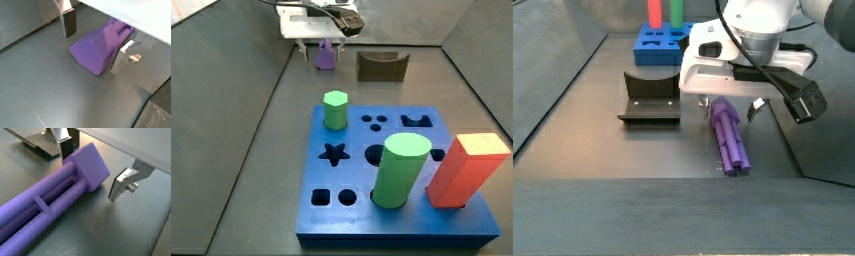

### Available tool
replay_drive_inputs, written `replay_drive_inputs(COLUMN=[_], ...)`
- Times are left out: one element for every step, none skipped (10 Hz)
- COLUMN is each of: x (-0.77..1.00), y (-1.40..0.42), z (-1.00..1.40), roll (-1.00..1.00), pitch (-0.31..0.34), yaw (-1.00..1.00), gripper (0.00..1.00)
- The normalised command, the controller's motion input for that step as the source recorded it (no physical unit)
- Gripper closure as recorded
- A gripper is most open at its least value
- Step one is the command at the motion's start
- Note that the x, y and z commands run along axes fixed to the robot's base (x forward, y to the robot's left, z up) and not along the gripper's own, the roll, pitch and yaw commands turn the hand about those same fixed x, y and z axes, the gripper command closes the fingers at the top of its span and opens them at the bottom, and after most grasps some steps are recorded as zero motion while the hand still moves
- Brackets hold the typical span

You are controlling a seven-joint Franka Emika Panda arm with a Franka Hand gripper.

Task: Pick up the 3 prong object. Move up. Rotate the 3 prong object. Place the 3 prong object on the fixture. Regrasp the 3 prong object. Move to above the board. Insert the 3 prong object.
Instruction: Rotate the 3 prong object.

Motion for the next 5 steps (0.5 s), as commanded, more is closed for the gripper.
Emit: replay_drive_inputs(x=[0.05,0.04,0.04,0.04,0.04], y=[0.0,0.0,0.0,0.0,0.0], z=[-0.36,-0.31,-0.27,-0.24,-0.21], roll=[0.19,0.2,0.21,0.22,0.22], pitch=[-0.02,-0.032,-0.039,-0.042,-0.039], yaw=[0.0,0.0,0.0,0.0,0.0], gripper=[0.0,0.0,0.0,0.0,0.0])
